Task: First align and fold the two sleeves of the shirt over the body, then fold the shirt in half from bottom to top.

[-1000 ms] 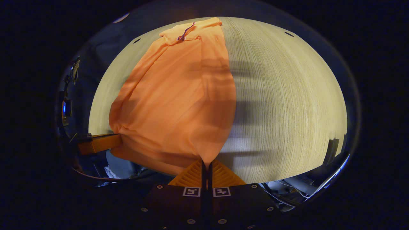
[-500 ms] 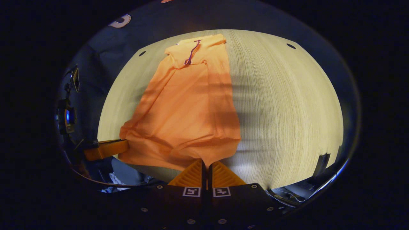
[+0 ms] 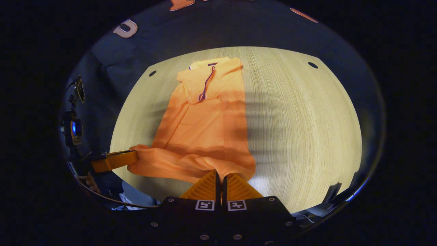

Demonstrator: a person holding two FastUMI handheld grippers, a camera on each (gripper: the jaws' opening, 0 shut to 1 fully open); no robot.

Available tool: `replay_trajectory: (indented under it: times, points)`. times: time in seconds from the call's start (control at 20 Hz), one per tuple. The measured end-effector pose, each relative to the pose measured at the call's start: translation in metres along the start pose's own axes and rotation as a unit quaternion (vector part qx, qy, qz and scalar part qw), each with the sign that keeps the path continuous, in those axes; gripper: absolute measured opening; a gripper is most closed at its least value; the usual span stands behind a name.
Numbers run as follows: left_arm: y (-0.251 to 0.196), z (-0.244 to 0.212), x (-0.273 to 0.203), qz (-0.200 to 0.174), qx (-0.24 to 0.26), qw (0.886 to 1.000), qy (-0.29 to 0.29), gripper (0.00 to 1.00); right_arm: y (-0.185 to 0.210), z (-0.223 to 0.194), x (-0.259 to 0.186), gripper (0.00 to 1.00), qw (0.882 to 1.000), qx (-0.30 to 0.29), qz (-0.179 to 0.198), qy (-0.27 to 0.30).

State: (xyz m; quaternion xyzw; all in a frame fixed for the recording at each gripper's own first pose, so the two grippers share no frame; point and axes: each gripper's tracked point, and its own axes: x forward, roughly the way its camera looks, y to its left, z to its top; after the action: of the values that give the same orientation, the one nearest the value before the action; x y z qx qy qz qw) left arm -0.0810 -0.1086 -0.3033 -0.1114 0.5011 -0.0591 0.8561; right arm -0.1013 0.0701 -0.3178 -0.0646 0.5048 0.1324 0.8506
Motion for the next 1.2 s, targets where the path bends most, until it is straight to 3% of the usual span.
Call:
replay_trajectory:
  times: [0.8,1.2]
  points:
    - [-0.014,0.167,0.051,-0.006,0.059,0.996,-0.06,0.01,-0.02,0.165,0.025,0.0,0.996,-0.04,-0.025,-0.075]
    - [-0.015,0.245,0.079,-0.001,0.072,0.993,-0.092,0.01,-0.027,0.244,0.051,0.0,0.993,-0.028,-0.038,-0.113]
